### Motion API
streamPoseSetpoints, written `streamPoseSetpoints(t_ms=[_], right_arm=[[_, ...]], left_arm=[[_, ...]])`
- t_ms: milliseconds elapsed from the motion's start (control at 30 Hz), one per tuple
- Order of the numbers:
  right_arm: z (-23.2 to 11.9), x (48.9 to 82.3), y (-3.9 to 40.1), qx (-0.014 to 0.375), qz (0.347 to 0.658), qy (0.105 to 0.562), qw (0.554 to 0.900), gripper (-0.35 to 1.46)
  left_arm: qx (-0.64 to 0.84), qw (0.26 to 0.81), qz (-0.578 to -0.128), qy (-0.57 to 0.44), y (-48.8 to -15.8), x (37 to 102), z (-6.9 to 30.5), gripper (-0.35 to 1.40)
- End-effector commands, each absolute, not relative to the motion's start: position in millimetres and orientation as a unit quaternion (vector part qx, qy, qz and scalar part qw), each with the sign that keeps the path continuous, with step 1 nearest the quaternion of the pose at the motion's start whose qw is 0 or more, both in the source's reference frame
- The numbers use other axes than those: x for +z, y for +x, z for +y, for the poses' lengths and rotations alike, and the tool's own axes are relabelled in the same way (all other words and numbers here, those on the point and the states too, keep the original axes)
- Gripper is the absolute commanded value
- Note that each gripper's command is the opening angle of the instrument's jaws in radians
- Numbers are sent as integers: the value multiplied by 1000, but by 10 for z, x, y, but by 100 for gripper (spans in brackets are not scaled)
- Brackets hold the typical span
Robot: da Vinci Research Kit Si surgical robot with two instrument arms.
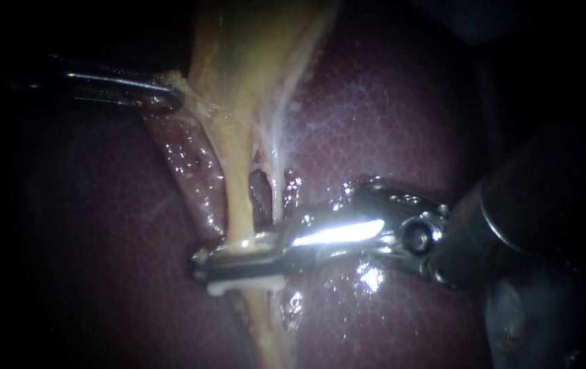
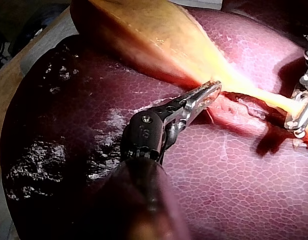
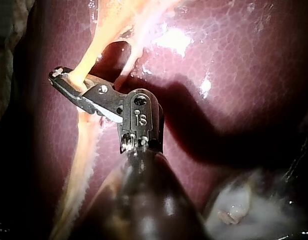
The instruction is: Clipping second clip left tube
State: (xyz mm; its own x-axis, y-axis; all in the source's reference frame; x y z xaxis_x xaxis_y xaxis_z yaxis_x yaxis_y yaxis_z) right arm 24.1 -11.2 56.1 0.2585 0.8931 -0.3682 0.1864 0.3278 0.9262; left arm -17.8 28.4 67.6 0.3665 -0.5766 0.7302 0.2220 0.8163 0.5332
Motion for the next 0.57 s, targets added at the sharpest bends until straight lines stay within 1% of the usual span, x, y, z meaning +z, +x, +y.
streamPoseSetpoints(t_ms=[33,567], right_arm=[[-112,562,241,290,536,505,611,-35],[-114,564,242,285,536,507,612,-35]], left_arm=[[-247,808,-506,175,-178,676,284,-35],[-247,808,-506,175,-178,676,284,-35]])
